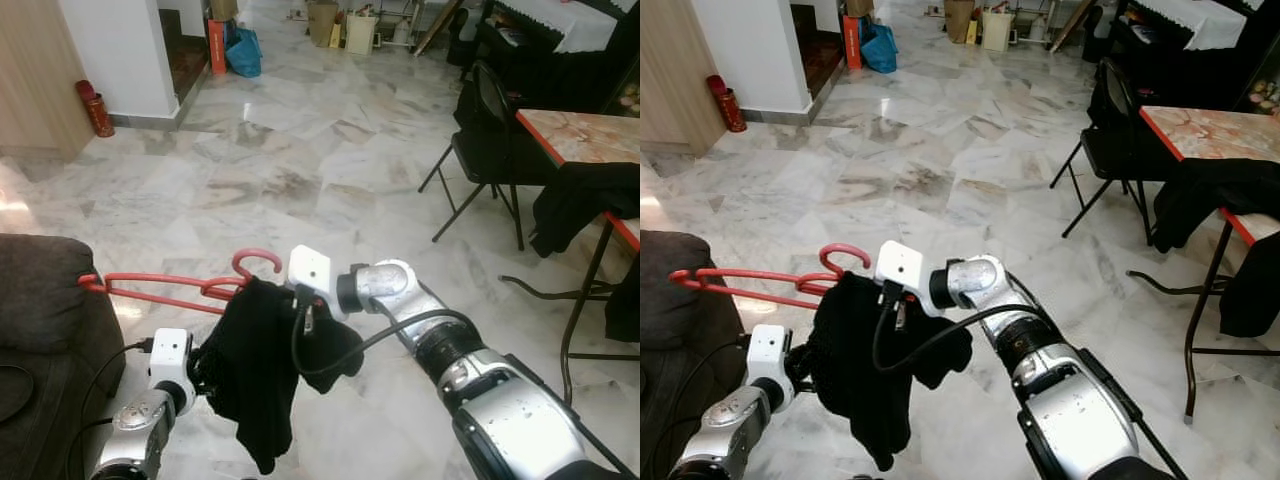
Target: Hang hanger
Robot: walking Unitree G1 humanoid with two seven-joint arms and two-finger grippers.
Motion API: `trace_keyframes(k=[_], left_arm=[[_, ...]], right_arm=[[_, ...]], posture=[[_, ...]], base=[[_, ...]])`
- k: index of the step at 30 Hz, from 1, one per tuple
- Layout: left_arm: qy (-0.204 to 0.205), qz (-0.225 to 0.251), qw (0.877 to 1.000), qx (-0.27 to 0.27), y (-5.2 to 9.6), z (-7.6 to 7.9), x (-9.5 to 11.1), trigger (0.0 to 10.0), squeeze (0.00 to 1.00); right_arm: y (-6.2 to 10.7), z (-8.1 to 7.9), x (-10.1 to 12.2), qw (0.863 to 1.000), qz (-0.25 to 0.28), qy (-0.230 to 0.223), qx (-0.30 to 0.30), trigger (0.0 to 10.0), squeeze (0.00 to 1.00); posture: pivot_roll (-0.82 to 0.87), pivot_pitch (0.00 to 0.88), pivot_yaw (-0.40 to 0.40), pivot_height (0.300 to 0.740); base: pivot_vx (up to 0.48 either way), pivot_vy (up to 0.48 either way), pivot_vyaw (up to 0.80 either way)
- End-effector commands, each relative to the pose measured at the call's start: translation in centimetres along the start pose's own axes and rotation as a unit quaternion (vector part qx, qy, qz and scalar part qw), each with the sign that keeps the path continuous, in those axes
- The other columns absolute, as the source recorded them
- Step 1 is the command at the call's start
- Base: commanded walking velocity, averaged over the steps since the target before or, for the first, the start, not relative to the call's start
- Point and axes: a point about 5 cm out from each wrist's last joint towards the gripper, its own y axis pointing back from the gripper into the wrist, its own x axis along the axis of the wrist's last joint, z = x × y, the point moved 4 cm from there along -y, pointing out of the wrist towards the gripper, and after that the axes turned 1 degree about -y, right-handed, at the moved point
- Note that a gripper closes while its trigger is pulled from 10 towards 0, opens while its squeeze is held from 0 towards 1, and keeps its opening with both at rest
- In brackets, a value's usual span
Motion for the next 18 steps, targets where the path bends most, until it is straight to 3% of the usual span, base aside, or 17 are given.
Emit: trace_keyframes(k=[1, 18], left_arm=[[-0.011, -0.013, 1.000, 0.006, 0.2, -0.3, -0.7, 0.0, 0.00], [-0.003, -0.005, 0.999, 0.035, 0.5, -1.2, -0.7, 0.0, 0.00]], right_arm=[[0.5, 0.7, 0.7, 1.000, 0.006, 0.017, -0.013, 10.0, 0.00], [1.7, 1.3, -0.9, 0.998, -0.040, 0.039, -0.028, 10.0, 0.00]], posture=[[0.19, 0.000, -0.068, 0.732], [0.18, 0.000, -0.068, 0.732]], base=[[0.000, 0.000, 0.00], [0.000, 0.000, 0.00]])
